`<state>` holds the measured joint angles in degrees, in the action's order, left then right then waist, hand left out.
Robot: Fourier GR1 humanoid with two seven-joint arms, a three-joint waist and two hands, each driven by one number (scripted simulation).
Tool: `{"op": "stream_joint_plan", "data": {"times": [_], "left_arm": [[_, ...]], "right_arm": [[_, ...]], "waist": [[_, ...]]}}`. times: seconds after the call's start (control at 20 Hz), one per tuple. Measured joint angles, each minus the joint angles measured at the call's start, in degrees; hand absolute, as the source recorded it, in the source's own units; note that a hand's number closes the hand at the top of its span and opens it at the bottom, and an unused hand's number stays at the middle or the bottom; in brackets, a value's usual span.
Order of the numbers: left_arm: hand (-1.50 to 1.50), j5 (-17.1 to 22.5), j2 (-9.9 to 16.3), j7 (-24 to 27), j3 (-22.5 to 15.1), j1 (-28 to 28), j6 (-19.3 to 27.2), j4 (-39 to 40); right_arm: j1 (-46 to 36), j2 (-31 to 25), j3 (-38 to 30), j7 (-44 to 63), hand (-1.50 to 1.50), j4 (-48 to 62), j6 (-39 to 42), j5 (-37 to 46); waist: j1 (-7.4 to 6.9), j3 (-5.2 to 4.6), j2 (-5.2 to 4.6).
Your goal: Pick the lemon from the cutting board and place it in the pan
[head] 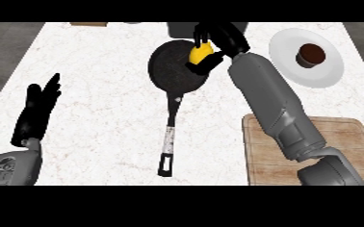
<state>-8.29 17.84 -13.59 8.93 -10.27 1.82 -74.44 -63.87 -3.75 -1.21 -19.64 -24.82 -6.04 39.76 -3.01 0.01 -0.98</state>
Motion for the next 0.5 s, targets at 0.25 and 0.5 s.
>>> {"op": "stream_joint_plan", "data": {"times": [0.25,0.5], "left_arm": [[0.0,-0.2,-0.3,-0.1,-0.5,-2.0,-0.3,1.0],[0.0,-0.7,-0.8,0.3,-1.3,-2.4,-0.5,0.8]], "right_arm": [[-3.2,2.6,-0.2,0.7,1.5,7.5,-4.2,-0.5],[-4.2,3.4,-0.2,-0.9,1.5,12.5,-5.1,-1.5]], "waist": [[-1.53,-0.01,-0.62],[-2.93,0.02,-1.05]]}}
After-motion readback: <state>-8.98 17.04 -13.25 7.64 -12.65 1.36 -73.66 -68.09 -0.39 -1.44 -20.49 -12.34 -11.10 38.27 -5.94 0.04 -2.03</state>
